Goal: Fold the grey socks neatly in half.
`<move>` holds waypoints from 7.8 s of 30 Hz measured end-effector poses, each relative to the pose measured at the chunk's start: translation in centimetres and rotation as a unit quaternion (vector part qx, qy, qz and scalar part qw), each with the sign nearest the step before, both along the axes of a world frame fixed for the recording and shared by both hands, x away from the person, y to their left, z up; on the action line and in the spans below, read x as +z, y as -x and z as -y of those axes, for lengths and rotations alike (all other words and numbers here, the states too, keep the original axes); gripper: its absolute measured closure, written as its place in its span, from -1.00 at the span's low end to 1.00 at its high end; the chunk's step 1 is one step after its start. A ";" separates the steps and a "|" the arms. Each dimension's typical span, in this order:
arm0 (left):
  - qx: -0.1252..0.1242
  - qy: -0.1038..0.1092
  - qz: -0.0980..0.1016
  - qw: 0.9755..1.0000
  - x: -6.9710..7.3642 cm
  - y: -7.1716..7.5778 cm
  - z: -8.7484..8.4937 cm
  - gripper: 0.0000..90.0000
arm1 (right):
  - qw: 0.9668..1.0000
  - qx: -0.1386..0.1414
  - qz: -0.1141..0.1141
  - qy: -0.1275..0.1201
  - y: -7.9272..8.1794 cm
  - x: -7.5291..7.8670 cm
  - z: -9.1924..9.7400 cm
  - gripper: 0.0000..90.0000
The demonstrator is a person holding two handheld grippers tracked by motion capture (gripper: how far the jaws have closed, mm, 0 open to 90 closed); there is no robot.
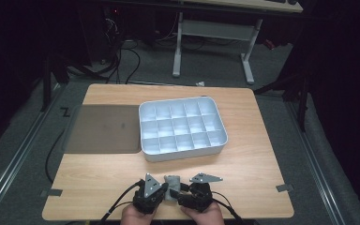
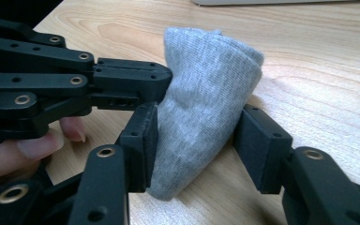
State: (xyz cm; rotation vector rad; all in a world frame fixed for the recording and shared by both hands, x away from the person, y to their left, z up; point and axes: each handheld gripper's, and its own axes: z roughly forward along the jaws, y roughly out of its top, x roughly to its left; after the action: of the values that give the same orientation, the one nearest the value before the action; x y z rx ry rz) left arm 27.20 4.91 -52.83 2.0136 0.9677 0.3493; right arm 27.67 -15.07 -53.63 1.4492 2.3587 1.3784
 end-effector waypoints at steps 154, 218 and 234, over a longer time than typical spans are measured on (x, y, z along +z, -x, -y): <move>0.007 0.048 0.034 0.998 0.4 -2.2 -8.9 0.09 | 0.950 -0.003 -0.064 0.305 -10.2 14.3 8.1 0.61; 0.001 0.049 0.025 0.998 0.1 -2.5 -9.2 0.08 | 0.920 -0.043 -0.146 0.362 -19.1 9.0 7.7 0.63; -0.002 0.048 0.022 0.999 0.0 -2.5 -9.0 0.09 | 0.920 -0.032 -0.167 0.354 -18.4 7.5 7.2 0.59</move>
State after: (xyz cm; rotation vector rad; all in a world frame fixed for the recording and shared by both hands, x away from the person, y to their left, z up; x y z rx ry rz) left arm 29.69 13.88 -52.85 1.9136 0.9354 0.3365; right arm 46.02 -22.23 -46.08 1.5615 2.5436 0.1822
